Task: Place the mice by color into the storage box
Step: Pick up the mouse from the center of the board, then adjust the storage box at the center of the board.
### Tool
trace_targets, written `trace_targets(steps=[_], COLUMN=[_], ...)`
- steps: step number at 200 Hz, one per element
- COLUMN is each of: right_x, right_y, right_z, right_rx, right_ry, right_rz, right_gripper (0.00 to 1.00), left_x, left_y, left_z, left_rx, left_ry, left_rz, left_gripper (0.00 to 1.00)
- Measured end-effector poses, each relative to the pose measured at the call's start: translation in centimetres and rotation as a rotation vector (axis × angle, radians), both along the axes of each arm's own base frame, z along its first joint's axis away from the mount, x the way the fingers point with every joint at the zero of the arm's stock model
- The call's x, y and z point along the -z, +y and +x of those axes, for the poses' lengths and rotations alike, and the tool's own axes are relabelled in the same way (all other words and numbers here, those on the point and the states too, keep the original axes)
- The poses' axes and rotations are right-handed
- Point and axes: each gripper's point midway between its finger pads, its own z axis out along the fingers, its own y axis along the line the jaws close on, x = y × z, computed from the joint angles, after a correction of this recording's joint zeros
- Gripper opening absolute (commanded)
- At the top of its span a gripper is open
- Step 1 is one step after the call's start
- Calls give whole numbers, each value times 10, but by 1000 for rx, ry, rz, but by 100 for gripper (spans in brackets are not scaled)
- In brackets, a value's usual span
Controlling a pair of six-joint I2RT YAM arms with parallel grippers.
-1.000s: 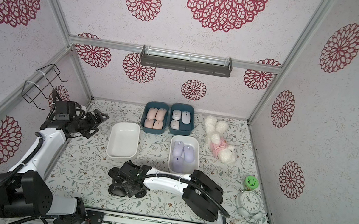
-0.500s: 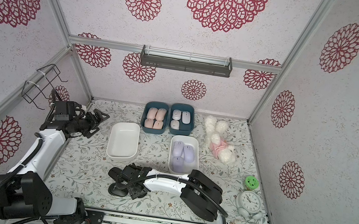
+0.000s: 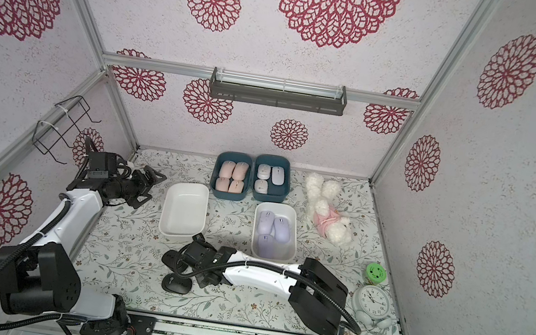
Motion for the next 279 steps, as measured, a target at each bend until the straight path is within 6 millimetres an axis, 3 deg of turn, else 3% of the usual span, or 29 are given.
trace_targets(steps=[27, 62, 88, 139, 173, 192, 206, 224, 246, 279], right_x=[-23, -74, -95, -66, -60, -61, -60, -57, -43, -20], right_y=[5, 9, 19, 42, 64, 80, 91, 110, 123, 125], right_z=[35, 113, 155, 178, 188, 195, 202, 216, 225, 236], right_rx=[69, 202, 241, 221, 190, 177, 174, 178, 182, 212], right_ry=[-20, -106, -164, -150, -143, -142, -145, -161, -169, -188], right_rz=[80, 239, 309, 296, 312, 344, 359, 373, 364, 312], right_gripper=[54, 53, 53, 53, 53, 53, 53, 53, 53, 53], left_x=[28, 82, 88, 95, 70, 40, 18, 7, 20, 71], left_y=[-3, -18, -24, -47, -58, -41, -15, 16, 27, 24], left_z=[8, 11, 12, 12, 10, 8, 7, 5, 6, 9], left_rx=[15, 50, 62, 119, 153, 107, 35, -50, -76, -43], left_ry=[62, 203, 214, 224, 151, 71, 14, -5, 46, 204], left_rz=[-13, -29, -16, -19, -20, 18, 64, 128, 162, 131], left_gripper=[97, 97, 97, 97, 97, 97, 97, 97, 97, 98])
